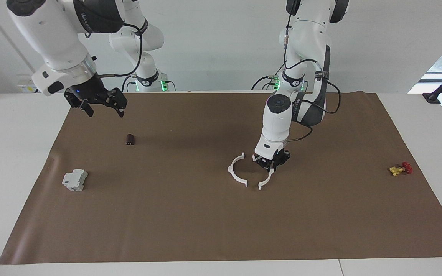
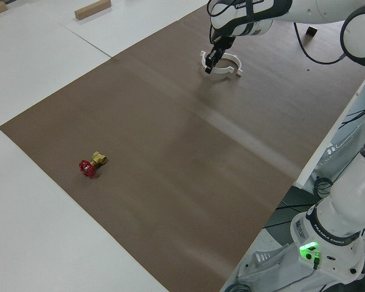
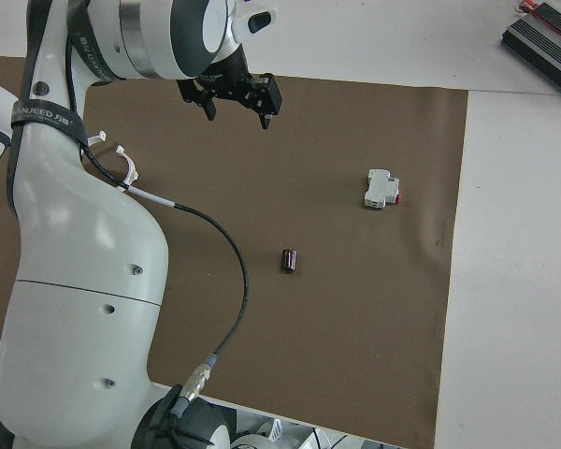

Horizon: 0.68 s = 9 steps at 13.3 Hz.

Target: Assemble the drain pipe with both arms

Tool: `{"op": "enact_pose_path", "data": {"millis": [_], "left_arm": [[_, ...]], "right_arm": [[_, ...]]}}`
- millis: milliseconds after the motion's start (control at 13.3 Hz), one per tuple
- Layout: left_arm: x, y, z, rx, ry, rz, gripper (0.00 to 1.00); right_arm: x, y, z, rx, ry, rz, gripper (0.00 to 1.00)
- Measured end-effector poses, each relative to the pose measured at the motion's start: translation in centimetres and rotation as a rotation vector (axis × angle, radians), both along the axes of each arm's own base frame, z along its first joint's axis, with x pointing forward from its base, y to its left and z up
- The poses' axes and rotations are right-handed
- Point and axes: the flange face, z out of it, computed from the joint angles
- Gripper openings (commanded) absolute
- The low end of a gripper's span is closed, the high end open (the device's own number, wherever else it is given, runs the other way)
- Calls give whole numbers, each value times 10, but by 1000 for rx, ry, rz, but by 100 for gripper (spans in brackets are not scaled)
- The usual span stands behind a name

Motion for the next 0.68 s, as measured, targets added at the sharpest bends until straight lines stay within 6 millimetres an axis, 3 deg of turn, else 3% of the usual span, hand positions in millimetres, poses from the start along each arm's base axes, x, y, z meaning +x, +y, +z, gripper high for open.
{"op": "enact_pose_path", "data": {"millis": [151,376,677], "left_arm": [[-7,-10,-7,9,15,-13,0],[-16,-22,-15,20,31,-35,0],[-20,-28,-16,21,31,-46,0]], "right_arm": [[-5,-14,-10,4,9,2,100],[-12,-12,-25,7,-7,5,100],[-20,-10,-27,-3,-6,18,100]]}}
